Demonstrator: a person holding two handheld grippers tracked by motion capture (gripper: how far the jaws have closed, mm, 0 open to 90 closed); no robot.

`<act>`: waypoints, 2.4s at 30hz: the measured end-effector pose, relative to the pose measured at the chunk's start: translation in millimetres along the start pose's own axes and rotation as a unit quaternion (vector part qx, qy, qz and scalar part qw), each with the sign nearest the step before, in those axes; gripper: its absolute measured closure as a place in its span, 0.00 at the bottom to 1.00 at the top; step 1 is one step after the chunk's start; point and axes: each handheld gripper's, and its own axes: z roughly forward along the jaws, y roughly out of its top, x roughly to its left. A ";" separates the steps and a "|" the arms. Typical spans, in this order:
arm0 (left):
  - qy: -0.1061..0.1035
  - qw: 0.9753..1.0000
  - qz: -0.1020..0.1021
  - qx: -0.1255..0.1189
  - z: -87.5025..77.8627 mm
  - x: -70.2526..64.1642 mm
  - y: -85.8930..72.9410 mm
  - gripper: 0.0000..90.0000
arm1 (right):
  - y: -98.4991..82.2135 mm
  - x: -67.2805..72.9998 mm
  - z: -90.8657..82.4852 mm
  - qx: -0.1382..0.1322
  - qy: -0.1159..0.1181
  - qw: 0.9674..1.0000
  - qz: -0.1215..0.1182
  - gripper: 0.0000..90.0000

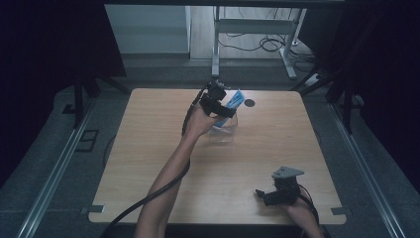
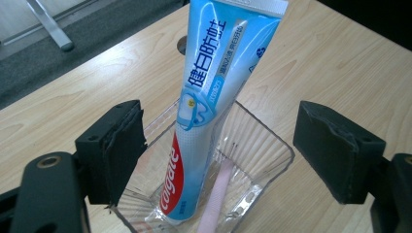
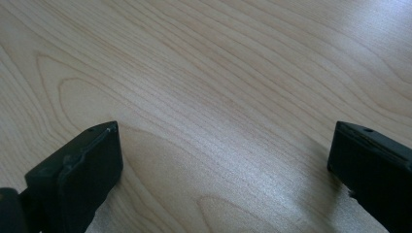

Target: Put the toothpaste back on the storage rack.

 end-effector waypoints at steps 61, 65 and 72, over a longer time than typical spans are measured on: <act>0.015 0.999 0.015 -0.047 -61.8 7.4 -73.3 0.15 | 0.1 0.0 0.0 0.000 0.000 1.000 0.001 0.00; 0.017 0.999 0.014 -0.048 -65.7 7.1 -81.3 0.15 | 0.1 0.0 0.0 0.000 0.000 1.000 0.000 0.00; 0.014 0.999 0.009 -0.052 -71.0 6.0 -97.5 0.15 | 0.1 0.0 0.0 0.000 0.000 1.000 0.001 0.00</act>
